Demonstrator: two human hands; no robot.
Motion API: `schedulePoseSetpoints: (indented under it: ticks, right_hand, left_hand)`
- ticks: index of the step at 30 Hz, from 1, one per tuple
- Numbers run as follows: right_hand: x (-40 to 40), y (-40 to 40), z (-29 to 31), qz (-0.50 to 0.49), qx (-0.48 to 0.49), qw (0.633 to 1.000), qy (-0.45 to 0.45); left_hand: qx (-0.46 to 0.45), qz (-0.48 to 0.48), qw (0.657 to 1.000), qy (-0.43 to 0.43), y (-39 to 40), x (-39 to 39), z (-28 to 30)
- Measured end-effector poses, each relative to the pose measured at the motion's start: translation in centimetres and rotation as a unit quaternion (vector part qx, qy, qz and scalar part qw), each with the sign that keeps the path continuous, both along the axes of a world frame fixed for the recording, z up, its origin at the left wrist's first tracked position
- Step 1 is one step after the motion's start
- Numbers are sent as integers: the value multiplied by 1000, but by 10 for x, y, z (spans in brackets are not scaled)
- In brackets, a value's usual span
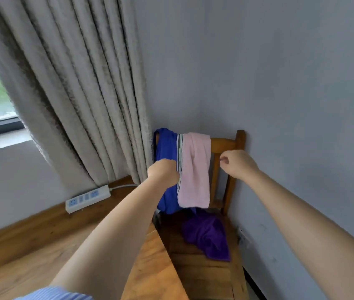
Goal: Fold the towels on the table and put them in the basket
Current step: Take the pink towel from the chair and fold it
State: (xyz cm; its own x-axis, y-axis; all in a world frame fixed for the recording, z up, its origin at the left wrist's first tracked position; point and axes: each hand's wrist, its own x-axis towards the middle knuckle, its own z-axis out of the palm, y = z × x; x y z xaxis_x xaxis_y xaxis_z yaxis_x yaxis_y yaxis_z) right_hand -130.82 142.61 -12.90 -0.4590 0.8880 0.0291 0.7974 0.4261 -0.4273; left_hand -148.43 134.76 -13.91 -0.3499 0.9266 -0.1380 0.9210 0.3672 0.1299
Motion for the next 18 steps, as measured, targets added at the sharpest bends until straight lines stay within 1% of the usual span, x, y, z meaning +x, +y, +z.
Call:
schedulePoseSetpoints:
  ticks: [3,7,11,14,16,18]
  right_hand:
    - [-19,50,-12,6,-15,1000,15]
    - [-45,117,-37,17,5,1000,24]
    - [-61,154,-60,5,36,999,22]
    - [-76,179,-75,-34,28,998,52]
    - [-83,188,-81,-44,16,998,32]
    - [-89,194,-88,-49,10,998,37]
  left_hand:
    - [-6,18,1000,-11,37,-10,-13]
    - [7,73,996,-44,96,-24,-28]
    - [55,133,986,-80,135,-28,-43]
    - [89,166,980,-70,158,-32,-56]
    - [101,181,976,-74,166,-33,-60]
    - [104,189,973,-85,173,-34,-65]
